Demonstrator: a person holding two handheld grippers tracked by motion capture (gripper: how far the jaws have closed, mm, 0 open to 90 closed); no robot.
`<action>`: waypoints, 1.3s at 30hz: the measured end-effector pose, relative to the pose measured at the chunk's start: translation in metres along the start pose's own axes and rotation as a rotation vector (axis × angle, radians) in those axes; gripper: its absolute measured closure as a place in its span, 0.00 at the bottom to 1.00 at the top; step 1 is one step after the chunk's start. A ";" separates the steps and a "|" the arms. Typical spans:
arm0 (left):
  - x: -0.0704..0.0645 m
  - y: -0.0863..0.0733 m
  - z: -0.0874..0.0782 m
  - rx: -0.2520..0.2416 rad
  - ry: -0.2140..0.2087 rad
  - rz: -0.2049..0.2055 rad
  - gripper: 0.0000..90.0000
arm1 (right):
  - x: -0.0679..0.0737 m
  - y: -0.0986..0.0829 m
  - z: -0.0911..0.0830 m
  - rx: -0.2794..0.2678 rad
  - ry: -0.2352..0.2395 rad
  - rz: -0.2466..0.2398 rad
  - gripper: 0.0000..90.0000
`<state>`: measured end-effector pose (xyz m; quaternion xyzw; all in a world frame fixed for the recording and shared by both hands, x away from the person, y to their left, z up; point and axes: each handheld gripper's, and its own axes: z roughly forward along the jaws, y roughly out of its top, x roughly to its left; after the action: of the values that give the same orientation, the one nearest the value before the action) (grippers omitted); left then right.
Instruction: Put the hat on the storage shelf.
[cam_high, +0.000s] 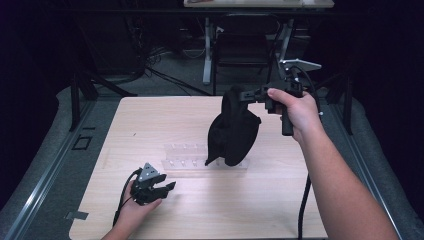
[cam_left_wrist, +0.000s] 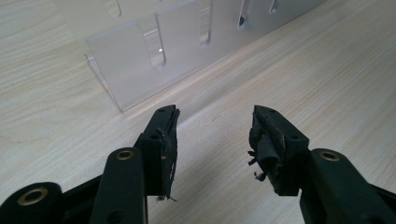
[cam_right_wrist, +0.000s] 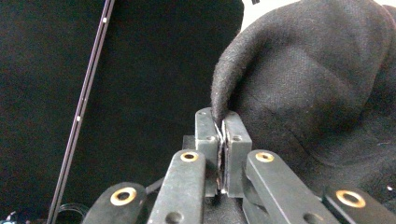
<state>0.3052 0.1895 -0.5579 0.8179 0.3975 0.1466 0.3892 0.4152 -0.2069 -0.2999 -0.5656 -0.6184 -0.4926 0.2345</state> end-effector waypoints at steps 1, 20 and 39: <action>0.000 0.000 -0.001 0.008 0.000 0.002 0.57 | -0.001 0.001 0.003 -0.002 -0.003 0.001 0.98; -0.008 0.007 -0.004 -0.034 -0.008 0.021 0.55 | -0.013 0.001 0.027 0.022 0.008 0.005 0.97; -0.036 0.060 -0.014 -0.132 -0.058 0.101 0.58 | -0.010 -0.002 0.041 0.026 0.034 0.005 0.96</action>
<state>0.3066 0.1464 -0.5016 0.8134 0.3338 0.1680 0.4458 0.4270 -0.1751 -0.3253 -0.5556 -0.6192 -0.4936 0.2534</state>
